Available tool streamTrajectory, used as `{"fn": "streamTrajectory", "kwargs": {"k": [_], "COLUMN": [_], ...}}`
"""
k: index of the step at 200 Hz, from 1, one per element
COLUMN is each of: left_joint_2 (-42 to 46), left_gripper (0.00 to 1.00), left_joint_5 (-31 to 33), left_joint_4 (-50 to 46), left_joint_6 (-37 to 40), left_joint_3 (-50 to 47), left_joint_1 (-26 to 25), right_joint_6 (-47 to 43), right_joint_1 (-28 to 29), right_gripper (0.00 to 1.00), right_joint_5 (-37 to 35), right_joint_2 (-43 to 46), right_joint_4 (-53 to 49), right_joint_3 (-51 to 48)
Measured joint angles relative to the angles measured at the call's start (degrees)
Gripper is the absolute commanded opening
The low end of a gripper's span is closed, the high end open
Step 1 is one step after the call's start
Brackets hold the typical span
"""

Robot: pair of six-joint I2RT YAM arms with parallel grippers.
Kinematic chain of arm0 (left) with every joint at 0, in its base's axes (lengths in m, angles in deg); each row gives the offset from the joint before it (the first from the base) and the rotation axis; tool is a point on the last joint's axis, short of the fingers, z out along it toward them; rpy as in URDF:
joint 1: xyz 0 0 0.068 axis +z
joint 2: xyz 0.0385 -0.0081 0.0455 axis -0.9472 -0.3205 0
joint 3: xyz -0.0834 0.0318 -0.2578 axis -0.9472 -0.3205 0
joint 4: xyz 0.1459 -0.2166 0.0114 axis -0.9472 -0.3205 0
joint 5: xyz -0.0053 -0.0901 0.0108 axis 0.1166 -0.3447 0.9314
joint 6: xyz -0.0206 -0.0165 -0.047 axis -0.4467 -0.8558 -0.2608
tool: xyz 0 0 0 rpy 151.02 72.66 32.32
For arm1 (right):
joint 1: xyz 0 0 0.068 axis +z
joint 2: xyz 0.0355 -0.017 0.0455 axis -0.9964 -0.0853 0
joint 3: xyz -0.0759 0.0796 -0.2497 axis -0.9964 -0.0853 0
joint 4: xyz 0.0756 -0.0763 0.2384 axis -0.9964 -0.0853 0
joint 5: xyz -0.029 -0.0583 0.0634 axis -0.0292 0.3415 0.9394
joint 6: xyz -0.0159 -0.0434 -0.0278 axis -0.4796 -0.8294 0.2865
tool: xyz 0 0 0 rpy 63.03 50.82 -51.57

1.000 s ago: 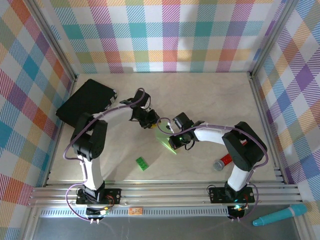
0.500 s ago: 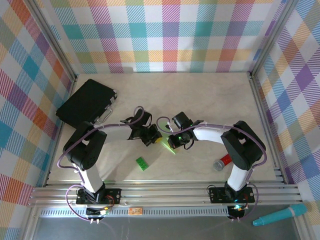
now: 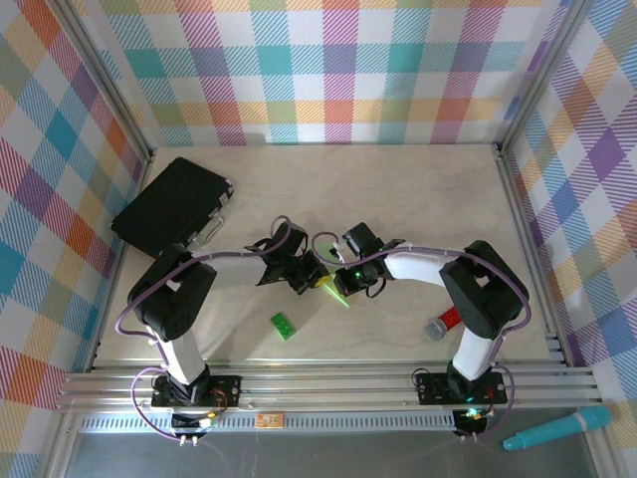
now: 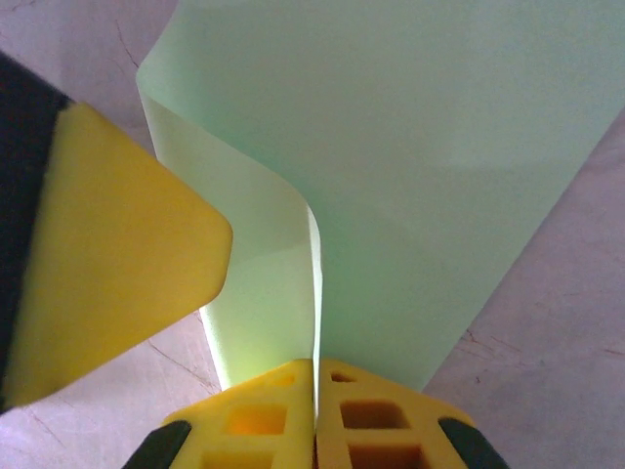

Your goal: Fold a paper plane with a square sheet of paper (pick it up from the middle)

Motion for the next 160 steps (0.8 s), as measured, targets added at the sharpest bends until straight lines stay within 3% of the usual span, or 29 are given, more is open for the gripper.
{"fn": "streamTrajectory", "kwargs": {"k": [160], "left_joint_2": [-0.96], "left_gripper": [0.0], "left_joint_5": [2.73], "left_joint_4": [-0.07], "left_joint_6": [0.09], "left_joint_3": [-1.64], "left_joint_1": [0.0], "right_joint_6": [1.05], "right_joint_1": [0.0], "right_gripper": [0.13], "right_joint_5": [0.04], "right_joint_2": [-0.52], "right_joint_4": [-0.46], "right_joint_3": [0.63]}}
